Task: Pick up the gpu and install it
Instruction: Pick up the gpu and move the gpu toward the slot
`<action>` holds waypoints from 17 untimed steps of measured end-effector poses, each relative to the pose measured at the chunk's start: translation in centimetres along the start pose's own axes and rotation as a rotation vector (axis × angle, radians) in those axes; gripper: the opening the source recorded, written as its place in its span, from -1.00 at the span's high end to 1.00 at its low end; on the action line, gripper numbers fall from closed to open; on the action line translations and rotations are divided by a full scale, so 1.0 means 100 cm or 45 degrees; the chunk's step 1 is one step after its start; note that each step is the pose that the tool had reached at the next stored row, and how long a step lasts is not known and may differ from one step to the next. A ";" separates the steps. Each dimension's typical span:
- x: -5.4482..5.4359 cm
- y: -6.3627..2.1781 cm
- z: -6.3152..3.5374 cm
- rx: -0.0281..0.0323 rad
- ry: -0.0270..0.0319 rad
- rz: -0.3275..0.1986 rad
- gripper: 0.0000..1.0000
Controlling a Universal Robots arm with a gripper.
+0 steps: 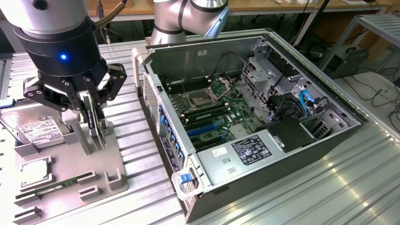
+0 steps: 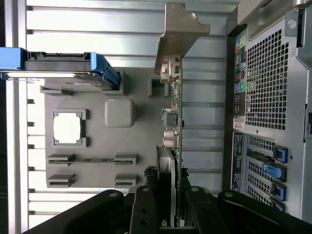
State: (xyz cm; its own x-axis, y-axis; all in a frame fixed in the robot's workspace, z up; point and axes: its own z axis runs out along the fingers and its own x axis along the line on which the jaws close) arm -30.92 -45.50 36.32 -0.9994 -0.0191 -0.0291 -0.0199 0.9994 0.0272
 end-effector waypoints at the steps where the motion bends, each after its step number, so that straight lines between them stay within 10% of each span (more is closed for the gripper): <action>1: 0.000 0.0000 -0.0002 0.0000 0.0001 0.000 0.45; 17: 0.000 0.0001 -0.0067 0.0001 0.0001 0.000 0.45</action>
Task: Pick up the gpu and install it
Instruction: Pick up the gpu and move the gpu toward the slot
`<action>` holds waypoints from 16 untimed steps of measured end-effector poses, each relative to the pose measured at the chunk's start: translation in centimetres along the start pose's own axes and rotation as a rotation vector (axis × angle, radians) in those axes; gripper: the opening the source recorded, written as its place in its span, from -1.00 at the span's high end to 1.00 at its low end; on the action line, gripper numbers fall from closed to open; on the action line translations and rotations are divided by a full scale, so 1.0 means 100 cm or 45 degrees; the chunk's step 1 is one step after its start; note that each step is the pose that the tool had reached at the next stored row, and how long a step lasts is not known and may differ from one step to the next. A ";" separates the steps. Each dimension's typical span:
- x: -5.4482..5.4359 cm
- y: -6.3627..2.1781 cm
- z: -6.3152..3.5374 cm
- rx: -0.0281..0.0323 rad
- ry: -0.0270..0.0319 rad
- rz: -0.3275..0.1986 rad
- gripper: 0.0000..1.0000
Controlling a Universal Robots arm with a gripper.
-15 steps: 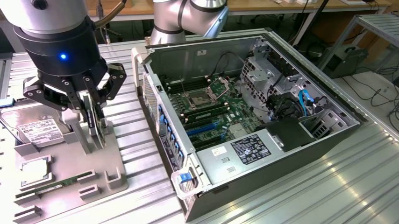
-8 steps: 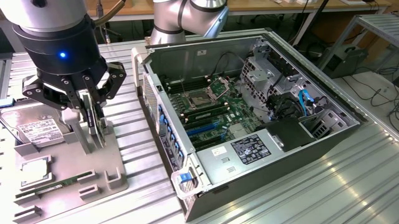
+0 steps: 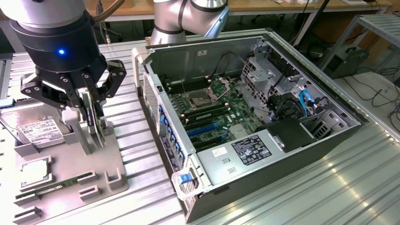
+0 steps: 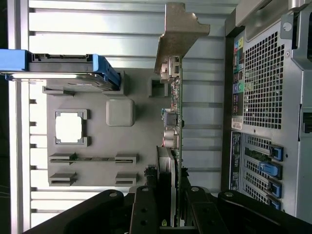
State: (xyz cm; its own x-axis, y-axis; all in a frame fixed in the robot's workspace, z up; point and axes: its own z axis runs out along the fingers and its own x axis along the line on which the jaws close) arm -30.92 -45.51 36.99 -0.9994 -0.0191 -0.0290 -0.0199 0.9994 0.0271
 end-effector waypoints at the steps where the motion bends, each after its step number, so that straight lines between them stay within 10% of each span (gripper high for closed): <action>1: 0.000 0.0000 -0.0003 0.0000 0.0000 0.000 0.45; 16: 0.000 0.0001 -0.0053 0.0002 0.0004 0.000 0.45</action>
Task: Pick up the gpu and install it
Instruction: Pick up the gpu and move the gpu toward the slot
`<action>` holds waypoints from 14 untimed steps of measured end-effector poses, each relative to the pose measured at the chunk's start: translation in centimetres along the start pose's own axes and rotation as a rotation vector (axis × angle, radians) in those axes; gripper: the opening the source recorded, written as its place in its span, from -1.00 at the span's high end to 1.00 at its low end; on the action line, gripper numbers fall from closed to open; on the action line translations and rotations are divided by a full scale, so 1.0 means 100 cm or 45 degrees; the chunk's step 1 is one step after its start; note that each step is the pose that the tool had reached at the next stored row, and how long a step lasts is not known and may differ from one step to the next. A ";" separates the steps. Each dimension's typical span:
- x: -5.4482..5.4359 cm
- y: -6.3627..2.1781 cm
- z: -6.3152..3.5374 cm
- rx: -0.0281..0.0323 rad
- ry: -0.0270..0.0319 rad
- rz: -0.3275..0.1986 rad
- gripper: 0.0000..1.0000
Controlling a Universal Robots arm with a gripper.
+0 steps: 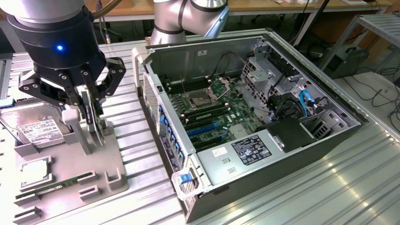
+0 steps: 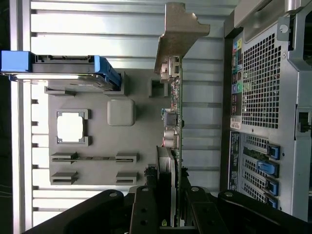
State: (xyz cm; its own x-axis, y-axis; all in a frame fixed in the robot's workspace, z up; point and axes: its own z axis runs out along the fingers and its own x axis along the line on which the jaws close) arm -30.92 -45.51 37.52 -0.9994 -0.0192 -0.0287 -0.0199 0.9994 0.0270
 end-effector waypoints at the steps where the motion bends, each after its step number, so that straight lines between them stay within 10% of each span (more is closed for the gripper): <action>1: 0.000 0.0000 -0.0003 -0.0002 -0.0002 0.000 0.45; 14: 0.000 0.0001 -0.0038 -0.0001 -0.0001 0.000 0.45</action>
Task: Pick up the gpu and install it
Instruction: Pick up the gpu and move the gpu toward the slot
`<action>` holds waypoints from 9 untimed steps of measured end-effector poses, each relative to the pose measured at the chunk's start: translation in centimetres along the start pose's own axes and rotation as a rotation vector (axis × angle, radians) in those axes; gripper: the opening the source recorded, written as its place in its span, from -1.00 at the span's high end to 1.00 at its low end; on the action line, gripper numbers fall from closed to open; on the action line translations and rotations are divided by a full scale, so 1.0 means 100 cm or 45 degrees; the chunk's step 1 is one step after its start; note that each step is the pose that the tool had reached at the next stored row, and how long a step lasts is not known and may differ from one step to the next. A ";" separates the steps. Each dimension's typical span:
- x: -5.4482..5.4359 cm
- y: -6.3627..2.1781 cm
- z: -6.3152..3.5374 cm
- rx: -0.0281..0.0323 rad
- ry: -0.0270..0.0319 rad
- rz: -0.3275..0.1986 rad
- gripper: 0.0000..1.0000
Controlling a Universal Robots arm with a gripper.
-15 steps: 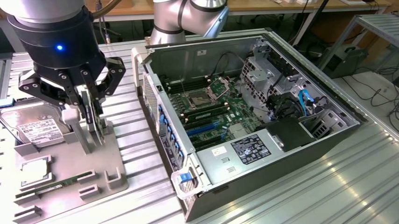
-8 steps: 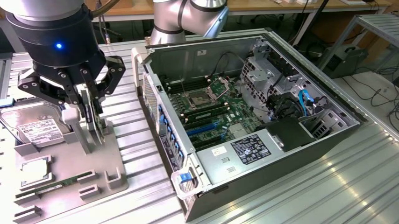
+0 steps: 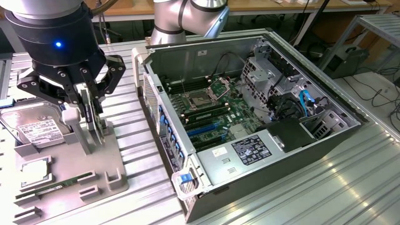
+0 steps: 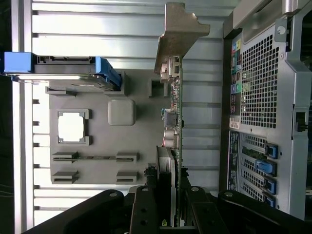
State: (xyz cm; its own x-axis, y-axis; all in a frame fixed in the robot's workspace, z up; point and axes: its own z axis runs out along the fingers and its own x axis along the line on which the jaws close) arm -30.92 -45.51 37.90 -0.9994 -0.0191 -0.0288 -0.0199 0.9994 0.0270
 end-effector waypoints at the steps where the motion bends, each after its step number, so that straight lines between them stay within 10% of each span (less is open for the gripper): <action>1: 0.000 0.0000 -0.0004 -0.0001 -0.0001 0.000 0.45; 9: 0.000 0.0001 -0.0043 0.0000 -0.0001 0.000 0.45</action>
State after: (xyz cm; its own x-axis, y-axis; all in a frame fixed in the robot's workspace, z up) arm -30.92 -45.51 38.33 -0.9994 -0.0191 -0.0289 -0.0199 0.9994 0.0271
